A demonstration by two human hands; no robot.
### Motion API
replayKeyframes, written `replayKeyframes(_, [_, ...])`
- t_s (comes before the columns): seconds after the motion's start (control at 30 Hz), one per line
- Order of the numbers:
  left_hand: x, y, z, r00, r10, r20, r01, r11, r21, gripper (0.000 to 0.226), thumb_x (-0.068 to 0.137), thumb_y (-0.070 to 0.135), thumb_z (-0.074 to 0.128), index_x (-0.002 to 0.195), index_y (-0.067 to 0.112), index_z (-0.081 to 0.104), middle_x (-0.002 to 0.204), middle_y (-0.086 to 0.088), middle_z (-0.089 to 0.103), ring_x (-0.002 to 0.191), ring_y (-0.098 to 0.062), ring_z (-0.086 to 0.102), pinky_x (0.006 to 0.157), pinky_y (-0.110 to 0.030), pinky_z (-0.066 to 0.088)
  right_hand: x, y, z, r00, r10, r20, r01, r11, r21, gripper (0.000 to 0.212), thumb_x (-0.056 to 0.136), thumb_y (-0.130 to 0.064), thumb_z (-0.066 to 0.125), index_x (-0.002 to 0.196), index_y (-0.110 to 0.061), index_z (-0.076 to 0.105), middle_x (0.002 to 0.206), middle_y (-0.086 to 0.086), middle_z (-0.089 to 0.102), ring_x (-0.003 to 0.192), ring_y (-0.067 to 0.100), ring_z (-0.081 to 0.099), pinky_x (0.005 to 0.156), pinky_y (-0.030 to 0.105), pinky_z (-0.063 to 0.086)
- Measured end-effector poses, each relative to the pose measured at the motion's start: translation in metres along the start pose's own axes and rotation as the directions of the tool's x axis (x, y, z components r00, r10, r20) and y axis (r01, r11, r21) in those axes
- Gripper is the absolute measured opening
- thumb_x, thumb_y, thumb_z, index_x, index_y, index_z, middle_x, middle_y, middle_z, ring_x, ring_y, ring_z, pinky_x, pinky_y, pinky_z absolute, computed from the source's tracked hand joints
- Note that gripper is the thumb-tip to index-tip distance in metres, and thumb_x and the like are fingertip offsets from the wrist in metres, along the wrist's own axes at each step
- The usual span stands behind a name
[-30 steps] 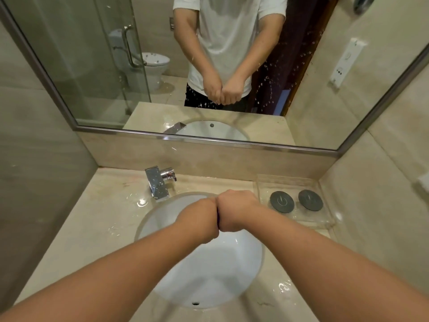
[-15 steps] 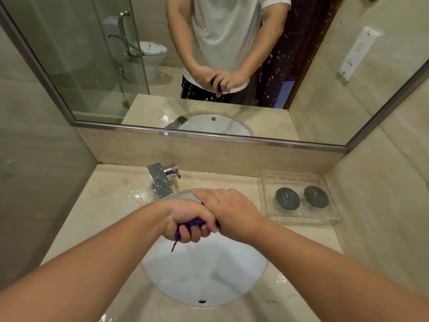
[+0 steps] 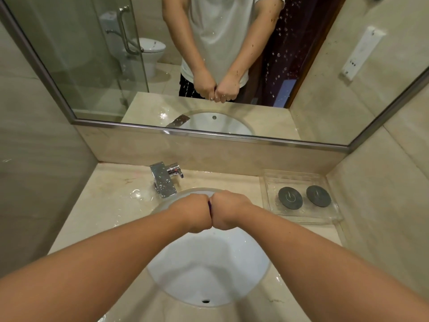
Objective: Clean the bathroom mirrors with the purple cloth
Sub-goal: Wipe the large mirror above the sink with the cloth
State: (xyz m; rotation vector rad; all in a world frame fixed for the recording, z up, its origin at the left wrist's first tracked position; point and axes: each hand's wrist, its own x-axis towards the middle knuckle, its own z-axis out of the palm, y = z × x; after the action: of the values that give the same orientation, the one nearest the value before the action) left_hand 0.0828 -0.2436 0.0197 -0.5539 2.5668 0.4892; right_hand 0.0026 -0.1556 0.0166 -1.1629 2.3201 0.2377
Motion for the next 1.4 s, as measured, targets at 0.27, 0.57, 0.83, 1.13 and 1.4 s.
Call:
replayKeyframes(0.27, [-0.001,-0.028,-0.038,0.764,0.240,0.599,0.362,0.610,-0.705,0.025,0.078,0.015,0.065,0.058,0.022,0.052,0.055,0.005,0.042,0.041,-0.008,0.031,0.035,-0.018,0.017,-0.032,0.032,0.025,0.639,-0.409,-0.651,0.576,0.815,0.054,0.084,0.075,0.002,0.066,0.150,-0.020,0.037,0.147,0.007,0.045,0.113,0.032,0.058,0.090,0.042,0.052])
replayKeyframes(0.57, [-0.007,-0.009,-0.024,0.731,0.169,0.661,0.339,0.750,-0.568,0.023,0.079,0.011,0.066,0.066,0.018,0.048,0.054,0.006,0.042,0.040,-0.006,0.033,0.034,-0.016,0.017,-0.033,0.018,-0.013,0.841,-0.426,-0.334,0.319,0.888,-0.330,0.015,0.078,-0.034,0.067,0.086,-0.025,0.058,0.070,-0.005,0.058,0.061,0.026,0.057,0.049,0.027,0.029])
replayKeyframes(0.83, [-0.002,0.011,-0.004,0.987,0.089,0.133,-0.084,0.996,-0.042,0.017,0.092,0.023,0.062,0.103,0.014,0.071,0.082,-0.001,0.056,0.074,-0.022,0.053,0.058,-0.025,0.038,-0.025,0.009,-0.018,0.970,-0.199,-0.138,0.145,0.935,-0.325,0.011,0.075,-0.030,0.061,0.069,-0.024,0.054,0.065,-0.006,0.049,0.050,0.016,0.047,0.046,0.023,0.030])
replayKeyframes(1.13, [-0.001,0.001,-0.008,0.977,0.073,0.199,-0.024,0.971,-0.238,0.015,0.078,0.019,0.063,0.081,0.004,0.066,0.065,-0.007,0.056,0.053,-0.024,0.045,0.048,-0.022,0.033,-0.028,0.012,-0.005,0.945,-0.199,-0.259,0.153,0.970,-0.187,0.011,0.077,-0.022,0.061,0.084,-0.025,0.053,0.068,-0.008,0.046,0.061,0.023,0.054,0.048,0.026,0.027])
replayKeyframes(1.4, [-0.011,-0.020,-0.035,0.652,0.466,0.598,0.381,0.481,-0.790,0.028,0.077,0.010,0.057,0.055,0.022,0.044,0.051,0.009,0.035,0.037,-0.002,0.025,0.033,-0.013,0.014,-0.050,0.025,0.007,0.478,-0.368,-0.797,0.444,0.885,-0.143,0.084,0.073,-0.012,0.079,0.147,-0.016,0.039,0.145,0.019,0.050,0.098,0.032,0.064,0.071,0.038,0.053])
